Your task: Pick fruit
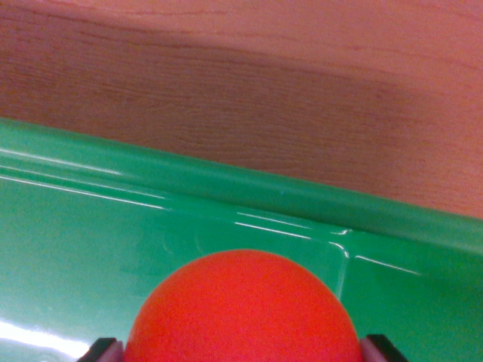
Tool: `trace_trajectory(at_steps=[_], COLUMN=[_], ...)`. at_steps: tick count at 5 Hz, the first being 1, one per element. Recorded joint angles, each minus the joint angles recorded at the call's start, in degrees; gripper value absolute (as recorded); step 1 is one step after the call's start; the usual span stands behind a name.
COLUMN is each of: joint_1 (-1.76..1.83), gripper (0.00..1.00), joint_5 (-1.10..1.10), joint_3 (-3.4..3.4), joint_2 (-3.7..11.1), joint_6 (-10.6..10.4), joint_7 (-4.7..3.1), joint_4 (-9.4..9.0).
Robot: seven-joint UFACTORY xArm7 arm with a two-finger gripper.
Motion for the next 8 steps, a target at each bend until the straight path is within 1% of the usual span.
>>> trace_trajectory(at_steps=[1,2,3,4,5,6,7,8], joint_1=[0.00,0.07,0.07,0.14,0.14,0.21,0.21,0.27], gripper=[1.00,1.00,1.00,1.00,1.00,1.00,1.00,1.00], joint_5=[0.00,-0.09,-0.09,-0.18,-0.18,-0.27,-0.27,-0.35], joint_3=[0.00,-0.05,-0.05,-0.10,-0.10,-0.15,-0.15,-0.20], joint_2=[0.00,-1.14,-1.14,-2.25,-2.25,-3.34,-3.34,-4.27], joint_6=[0.00,2.67,2.67,5.25,5.25,7.80,7.80,9.98], joint_7=[0.00,-0.06,-0.06,-0.13,-0.13,-0.19,-0.19,-0.24], joint_4=[0.00,1.54,1.54,3.02,3.02,4.48,4.48,5.74])
